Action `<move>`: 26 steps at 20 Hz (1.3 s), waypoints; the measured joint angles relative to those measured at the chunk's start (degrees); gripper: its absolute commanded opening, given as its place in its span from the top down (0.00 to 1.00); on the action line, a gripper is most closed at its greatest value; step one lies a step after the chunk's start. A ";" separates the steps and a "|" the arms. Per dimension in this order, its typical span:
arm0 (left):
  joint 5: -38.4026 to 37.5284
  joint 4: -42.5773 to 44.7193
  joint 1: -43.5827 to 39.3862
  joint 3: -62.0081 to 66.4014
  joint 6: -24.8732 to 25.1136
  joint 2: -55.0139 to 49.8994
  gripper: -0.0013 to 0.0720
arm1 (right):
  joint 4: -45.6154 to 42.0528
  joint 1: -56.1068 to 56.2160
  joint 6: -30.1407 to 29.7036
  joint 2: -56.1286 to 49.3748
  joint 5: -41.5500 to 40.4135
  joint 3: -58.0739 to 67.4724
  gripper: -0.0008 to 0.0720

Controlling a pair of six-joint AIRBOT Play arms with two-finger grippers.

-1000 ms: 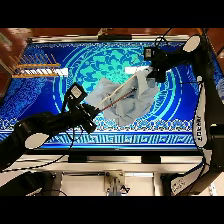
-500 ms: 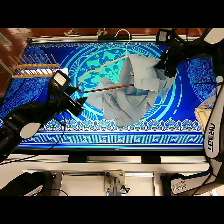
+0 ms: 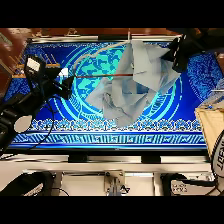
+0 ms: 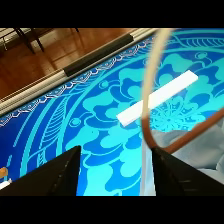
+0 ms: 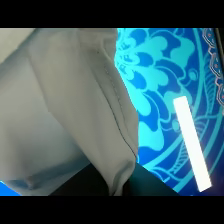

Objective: Fold the shirts.

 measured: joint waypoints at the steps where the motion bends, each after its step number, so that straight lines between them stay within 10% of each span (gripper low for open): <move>1: 0.02 0.00 0.44 0.00 -2.80 0.00 0.25 | 0.07 -0.07 1.77 1.18 -0.74 0.00 0.88; 7: -1.57 -0.57 4.31 -0.02 -25.99 2.38 0.37 | -1.11 0.00 11.26 6.43 -1.77 0.02 0.88; 14: -11.45 -12.20 3.08 -3.37 -34.67 2.95 0.25 | -1.73 0.02 22.40 8.07 -0.17 0.02 0.88; 26: 22.97 -32.87 -18.16 -3.65 -45.20 -18.67 0.37 | -1.88 0.02 27.26 8.22 0.81 0.02 0.88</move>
